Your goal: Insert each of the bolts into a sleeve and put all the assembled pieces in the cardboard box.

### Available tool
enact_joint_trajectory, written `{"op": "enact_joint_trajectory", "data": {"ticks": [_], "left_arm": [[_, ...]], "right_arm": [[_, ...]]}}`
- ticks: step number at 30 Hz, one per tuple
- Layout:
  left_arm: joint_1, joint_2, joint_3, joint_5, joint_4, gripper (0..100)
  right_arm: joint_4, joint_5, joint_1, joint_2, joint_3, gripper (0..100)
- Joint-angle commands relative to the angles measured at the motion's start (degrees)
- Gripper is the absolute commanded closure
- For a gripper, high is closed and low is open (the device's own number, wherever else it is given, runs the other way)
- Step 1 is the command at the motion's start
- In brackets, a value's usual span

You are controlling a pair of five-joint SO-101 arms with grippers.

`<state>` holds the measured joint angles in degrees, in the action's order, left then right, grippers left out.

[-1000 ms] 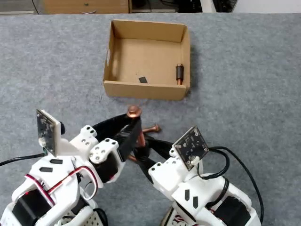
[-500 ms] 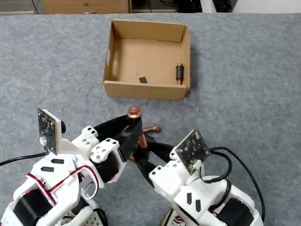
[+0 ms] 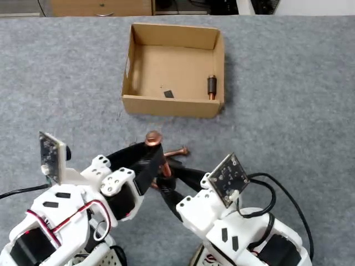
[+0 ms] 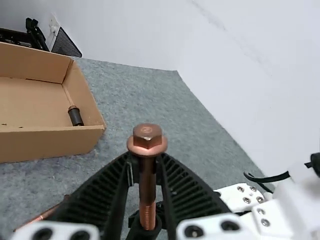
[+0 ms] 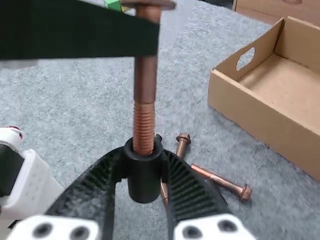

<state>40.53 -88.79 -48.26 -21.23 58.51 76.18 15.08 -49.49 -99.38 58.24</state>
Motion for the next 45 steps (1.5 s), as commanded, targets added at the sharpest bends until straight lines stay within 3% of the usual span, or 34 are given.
{"op": "enact_joint_trajectory", "data": {"ticks": [1,16,20,22,28,38,45], "left_arm": [[0.9,0.0,0.8,-1.5,2.0,98],[5.2,0.1,0.4,1.1,4.9,98],[9.1,0.1,0.6,6.5,4.9,86],[8.5,0.1,0.4,6.5,4.9,83],[8.5,0.1,0.0,6.6,5.2,88],[8.3,0.0,-0.2,6.5,6.5,81],[-0.4,0.0,-0.5,6.9,6.5,81]], "right_arm": [[0.0,-0.6,-0.1,0.3,-3.8,99.7],[4.2,-0.6,-0.4,0.4,-3.5,99.7],[4.4,-0.6,-0.5,0.5,-3.4,99.7],[4.7,-0.6,-0.5,0.5,-3.4,99.7],[4.7,-0.6,-0.2,0.2,-3.6,99.7],[4.5,-0.7,1.3,0.1,-4.4,99.7],[4.5,-0.7,2.4,0.1,-7.2,99.7]]}}
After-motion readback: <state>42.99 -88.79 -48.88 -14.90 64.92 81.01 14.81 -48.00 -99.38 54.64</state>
